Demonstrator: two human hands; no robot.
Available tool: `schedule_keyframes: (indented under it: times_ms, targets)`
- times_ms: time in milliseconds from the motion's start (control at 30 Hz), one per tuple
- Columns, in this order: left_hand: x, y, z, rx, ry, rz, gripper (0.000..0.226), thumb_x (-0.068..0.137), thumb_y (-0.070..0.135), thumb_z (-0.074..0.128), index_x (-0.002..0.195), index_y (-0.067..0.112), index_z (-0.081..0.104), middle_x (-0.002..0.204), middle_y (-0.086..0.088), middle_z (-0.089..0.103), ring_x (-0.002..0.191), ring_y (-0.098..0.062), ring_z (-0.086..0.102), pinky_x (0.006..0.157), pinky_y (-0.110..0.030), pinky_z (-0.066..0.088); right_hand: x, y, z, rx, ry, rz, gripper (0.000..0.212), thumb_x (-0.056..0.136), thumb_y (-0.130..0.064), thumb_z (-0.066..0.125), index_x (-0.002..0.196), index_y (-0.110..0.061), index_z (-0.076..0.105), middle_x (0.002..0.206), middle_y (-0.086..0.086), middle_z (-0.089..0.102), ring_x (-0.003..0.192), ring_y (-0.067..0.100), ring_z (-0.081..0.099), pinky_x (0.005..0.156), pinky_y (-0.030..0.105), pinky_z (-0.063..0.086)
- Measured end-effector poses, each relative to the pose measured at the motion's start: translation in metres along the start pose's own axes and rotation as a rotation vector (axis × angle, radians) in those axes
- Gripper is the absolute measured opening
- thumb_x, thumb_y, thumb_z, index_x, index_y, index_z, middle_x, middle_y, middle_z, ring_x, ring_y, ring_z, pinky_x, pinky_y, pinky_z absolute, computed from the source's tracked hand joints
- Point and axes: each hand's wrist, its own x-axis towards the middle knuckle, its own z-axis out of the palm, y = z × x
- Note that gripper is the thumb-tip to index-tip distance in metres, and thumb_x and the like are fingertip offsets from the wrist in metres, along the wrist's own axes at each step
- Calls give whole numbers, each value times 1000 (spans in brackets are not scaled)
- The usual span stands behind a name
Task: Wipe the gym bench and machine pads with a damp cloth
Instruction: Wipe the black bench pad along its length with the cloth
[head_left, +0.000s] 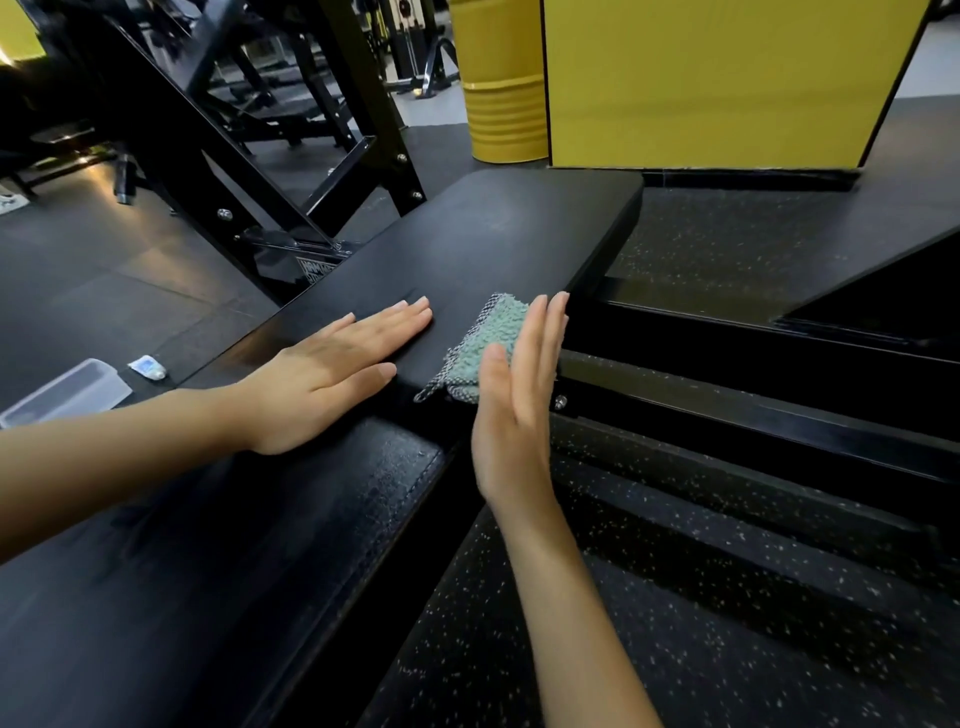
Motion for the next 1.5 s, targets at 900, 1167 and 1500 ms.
schedule_keyframes:
  times_ms: [900, 1167, 1500]
  targets:
    - [60, -11, -4, -8, -57, 11, 61, 94, 56, 13, 153, 42, 6, 160, 33, 2, 146, 11, -3, 120, -18, -7, 25, 6, -7, 42, 17, 11, 63, 100, -40, 23, 155, -28, -5, 156, -29, -20, 142, -13, -17, 124, 42, -1]
    - [76, -18, -5, 7, -61, 52, 58, 98, 54, 13, 154, 40, 6, 161, 32, 0, 148, 8, -3, 120, -18, -8, 73, 17, -19, 44, 55, 46, 67, 97, -42, 23, 156, -22, -1, 162, -17, -12, 146, -7, -13, 124, 37, -5]
    - [96, -23, -4, 11, -56, 72, 58, 97, 54, 14, 153, 39, 5, 161, 28, 1, 147, 9, -3, 120, -18, -7, 30, 12, -12, 25, 17, 4, 67, 93, -55, 18, 150, -33, -9, 157, -25, -21, 144, -11, -15, 123, 30, -4]
